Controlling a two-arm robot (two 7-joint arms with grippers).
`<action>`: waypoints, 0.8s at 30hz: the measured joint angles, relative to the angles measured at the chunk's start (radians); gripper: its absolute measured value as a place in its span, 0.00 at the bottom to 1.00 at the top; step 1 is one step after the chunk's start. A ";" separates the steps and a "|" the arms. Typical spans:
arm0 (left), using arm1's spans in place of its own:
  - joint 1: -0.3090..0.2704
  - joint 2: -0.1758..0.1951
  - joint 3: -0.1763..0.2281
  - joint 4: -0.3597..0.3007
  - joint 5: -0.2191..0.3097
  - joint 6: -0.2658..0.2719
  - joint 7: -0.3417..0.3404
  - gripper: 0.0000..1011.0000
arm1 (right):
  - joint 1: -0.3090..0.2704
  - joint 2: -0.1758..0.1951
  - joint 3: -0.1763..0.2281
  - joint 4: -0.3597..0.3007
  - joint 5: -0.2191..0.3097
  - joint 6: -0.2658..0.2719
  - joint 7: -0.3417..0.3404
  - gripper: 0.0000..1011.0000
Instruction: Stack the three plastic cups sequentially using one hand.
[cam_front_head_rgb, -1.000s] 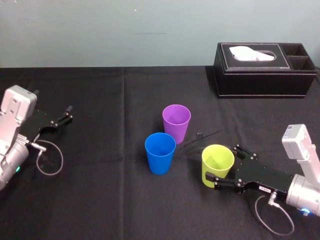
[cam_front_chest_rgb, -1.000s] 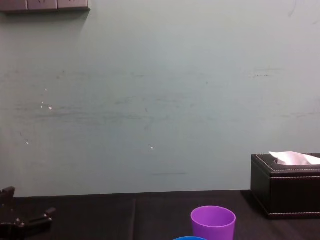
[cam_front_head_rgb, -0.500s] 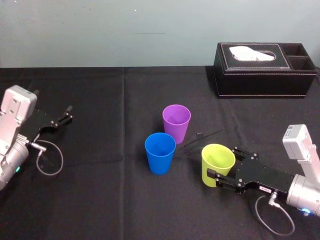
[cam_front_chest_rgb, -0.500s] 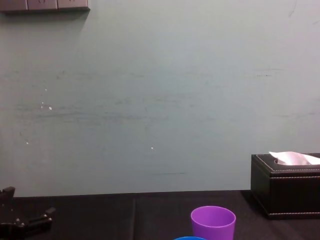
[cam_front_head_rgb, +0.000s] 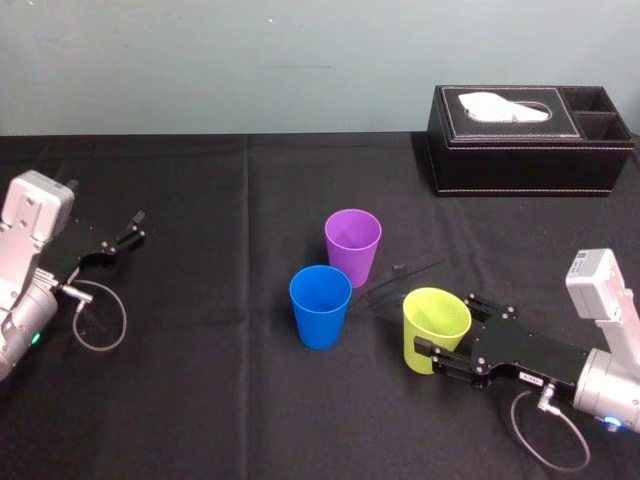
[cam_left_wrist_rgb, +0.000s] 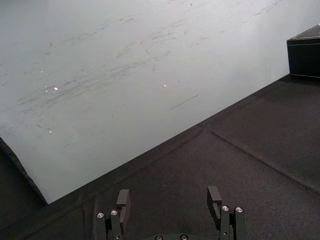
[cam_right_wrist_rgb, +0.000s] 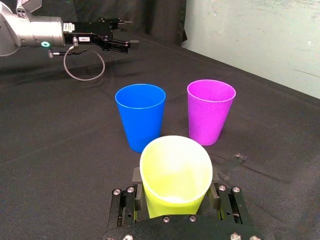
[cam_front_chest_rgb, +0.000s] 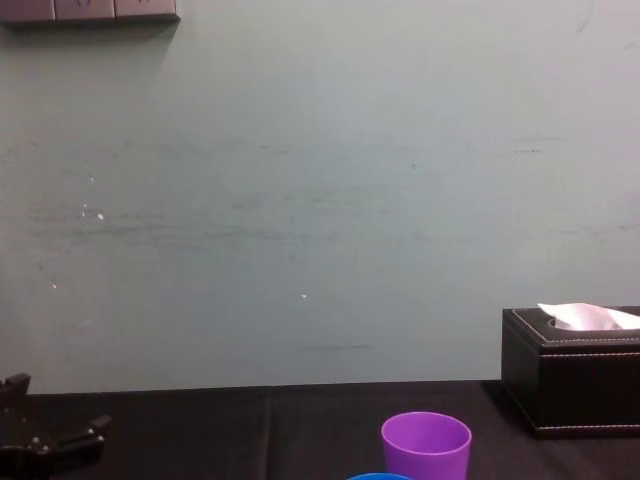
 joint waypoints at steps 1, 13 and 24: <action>0.000 0.000 0.000 0.000 0.000 0.000 0.000 1.00 | 0.000 0.000 0.000 0.000 0.000 0.000 0.000 0.73; 0.000 0.000 0.000 0.000 0.000 0.000 0.000 1.00 | 0.000 -0.002 0.003 -0.001 0.002 0.010 -0.008 0.73; 0.000 0.000 0.000 0.000 0.000 0.000 0.000 1.00 | -0.026 0.030 0.038 -0.110 0.048 0.088 -0.037 0.73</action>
